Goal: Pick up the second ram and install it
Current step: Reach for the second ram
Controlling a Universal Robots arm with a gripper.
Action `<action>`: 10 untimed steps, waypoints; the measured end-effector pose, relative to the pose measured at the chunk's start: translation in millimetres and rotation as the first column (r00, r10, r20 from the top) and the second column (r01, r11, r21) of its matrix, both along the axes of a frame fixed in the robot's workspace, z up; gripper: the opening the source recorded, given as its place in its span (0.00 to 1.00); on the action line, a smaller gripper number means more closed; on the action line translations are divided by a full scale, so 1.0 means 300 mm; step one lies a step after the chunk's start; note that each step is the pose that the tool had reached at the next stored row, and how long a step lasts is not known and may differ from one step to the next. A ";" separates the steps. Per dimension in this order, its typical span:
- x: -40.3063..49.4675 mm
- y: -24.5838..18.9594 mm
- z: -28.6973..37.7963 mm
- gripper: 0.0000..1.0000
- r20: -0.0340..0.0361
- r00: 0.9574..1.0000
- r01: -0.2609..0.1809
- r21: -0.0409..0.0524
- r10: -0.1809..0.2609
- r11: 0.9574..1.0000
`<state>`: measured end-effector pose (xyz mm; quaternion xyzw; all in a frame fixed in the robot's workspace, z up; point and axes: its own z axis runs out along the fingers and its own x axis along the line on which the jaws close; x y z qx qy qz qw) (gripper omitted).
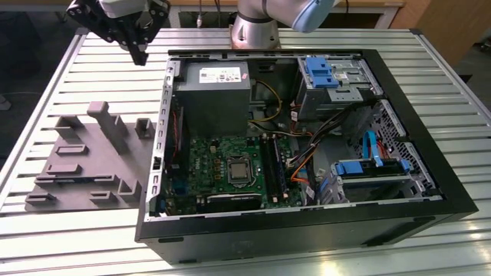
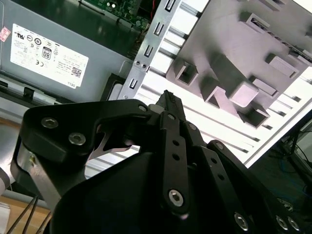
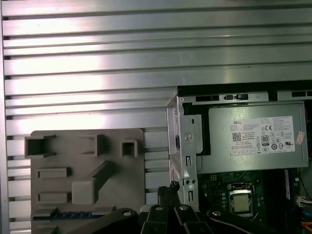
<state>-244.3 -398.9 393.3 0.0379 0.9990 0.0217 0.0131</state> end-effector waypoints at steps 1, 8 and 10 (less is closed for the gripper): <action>-0.006 0.000 0.000 0.11 0.000 1.000 0.000 0.000 0.000 1.000; -0.045 -0.002 -0.003 0.11 0.000 1.000 0.000 0.000 0.000 1.000; -0.053 -0.003 -0.005 0.11 0.000 1.000 0.000 0.000 0.000 1.000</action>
